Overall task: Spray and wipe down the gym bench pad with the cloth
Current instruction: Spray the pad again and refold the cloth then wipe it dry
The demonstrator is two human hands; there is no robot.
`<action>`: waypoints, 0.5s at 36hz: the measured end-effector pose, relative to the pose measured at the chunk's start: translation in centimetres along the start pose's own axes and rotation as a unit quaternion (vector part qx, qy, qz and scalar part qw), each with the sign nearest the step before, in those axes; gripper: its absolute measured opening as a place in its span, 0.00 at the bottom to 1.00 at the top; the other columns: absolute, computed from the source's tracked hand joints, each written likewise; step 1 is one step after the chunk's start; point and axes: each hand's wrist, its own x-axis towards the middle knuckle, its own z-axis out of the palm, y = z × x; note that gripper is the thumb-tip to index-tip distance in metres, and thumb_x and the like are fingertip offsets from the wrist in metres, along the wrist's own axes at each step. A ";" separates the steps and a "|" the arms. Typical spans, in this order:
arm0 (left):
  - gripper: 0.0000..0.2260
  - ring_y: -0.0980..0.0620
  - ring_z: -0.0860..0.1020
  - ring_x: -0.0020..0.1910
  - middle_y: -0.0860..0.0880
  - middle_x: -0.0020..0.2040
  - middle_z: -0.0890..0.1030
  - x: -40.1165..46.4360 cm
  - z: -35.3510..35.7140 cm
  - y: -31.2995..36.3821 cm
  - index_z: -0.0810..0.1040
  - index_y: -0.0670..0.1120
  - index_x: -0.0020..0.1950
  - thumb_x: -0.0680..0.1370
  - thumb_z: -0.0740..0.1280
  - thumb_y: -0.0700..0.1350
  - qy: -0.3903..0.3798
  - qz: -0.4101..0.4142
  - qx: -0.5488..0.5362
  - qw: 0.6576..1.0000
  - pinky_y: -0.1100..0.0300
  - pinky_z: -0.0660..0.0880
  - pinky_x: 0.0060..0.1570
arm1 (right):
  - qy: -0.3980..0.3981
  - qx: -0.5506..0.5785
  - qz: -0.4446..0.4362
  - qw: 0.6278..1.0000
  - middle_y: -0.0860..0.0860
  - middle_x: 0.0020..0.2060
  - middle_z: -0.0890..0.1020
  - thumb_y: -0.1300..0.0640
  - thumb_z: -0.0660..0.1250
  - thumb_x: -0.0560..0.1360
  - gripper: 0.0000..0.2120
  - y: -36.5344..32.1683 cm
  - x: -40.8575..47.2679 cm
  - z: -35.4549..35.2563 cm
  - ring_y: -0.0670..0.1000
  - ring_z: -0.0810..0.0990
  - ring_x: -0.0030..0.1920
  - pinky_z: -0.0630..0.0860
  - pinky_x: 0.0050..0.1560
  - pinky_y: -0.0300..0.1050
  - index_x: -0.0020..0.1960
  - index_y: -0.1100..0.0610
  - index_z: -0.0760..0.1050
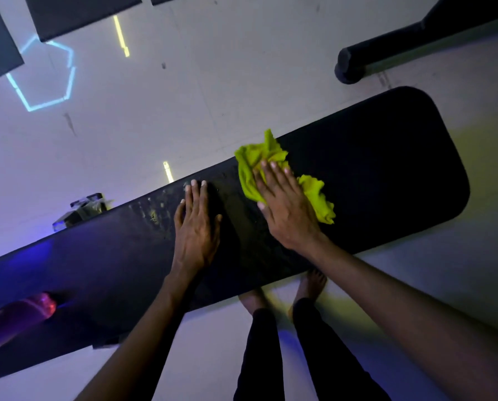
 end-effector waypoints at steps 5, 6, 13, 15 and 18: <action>0.31 0.45 0.42 0.83 0.40 0.83 0.45 -1.3 0.3 0.6 0.48 0.42 0.83 0.85 0.60 0.47 -0.030 0.005 0.039 0.999 0.47 0.47 0.81 | -0.013 -0.036 -0.033 0.999 0.51 0.85 0.51 0.48 0.52 0.84 0.32 4.3 -5.2 0.0 0.53 0.50 0.84 0.55 0.82 0.56 0.85 0.53 0.47; 0.31 0.45 0.42 0.83 0.40 0.83 0.45 -1.4 0.4 0.8 0.48 0.42 0.83 0.85 0.59 0.48 -0.033 0.004 0.041 0.999 0.47 0.47 0.81 | -0.011 -0.035 -0.016 0.999 0.51 0.85 0.52 0.48 0.52 0.84 0.32 5.3 -5.9 -0.1 0.52 0.50 0.84 0.56 0.82 0.57 0.85 0.52 0.47; 0.31 0.47 0.38 0.82 0.43 0.83 0.41 -1.5 1.7 4.0 0.44 0.44 0.83 0.85 0.56 0.51 -0.048 0.040 0.037 0.997 0.53 0.37 0.79 | 0.054 0.007 0.248 0.967 0.55 0.84 0.52 0.49 0.47 0.86 0.29 8.7 -12.4 -0.7 0.55 0.50 0.84 0.55 0.81 0.61 0.85 0.55 0.49; 0.32 0.47 0.38 0.82 0.43 0.83 0.40 -1.6 2.1 4.7 0.43 0.44 0.83 0.86 0.56 0.52 -0.051 0.034 0.033 0.998 0.53 0.36 0.78 | 0.073 0.030 0.328 0.941 0.57 0.84 0.52 0.49 0.47 0.86 0.29 6.5 -13.0 0.0 0.57 0.50 0.84 0.54 0.82 0.62 0.84 0.56 0.50; 0.31 0.48 0.39 0.82 0.44 0.83 0.41 -2.1 2.2 4.9 0.44 0.45 0.83 0.86 0.56 0.51 -0.044 0.017 0.008 0.999 0.54 0.37 0.79 | 0.081 0.070 0.367 0.924 0.60 0.83 0.55 0.49 0.48 0.85 0.29 1.5 -12.4 1.3 0.61 0.51 0.84 0.51 0.82 0.64 0.82 0.61 0.58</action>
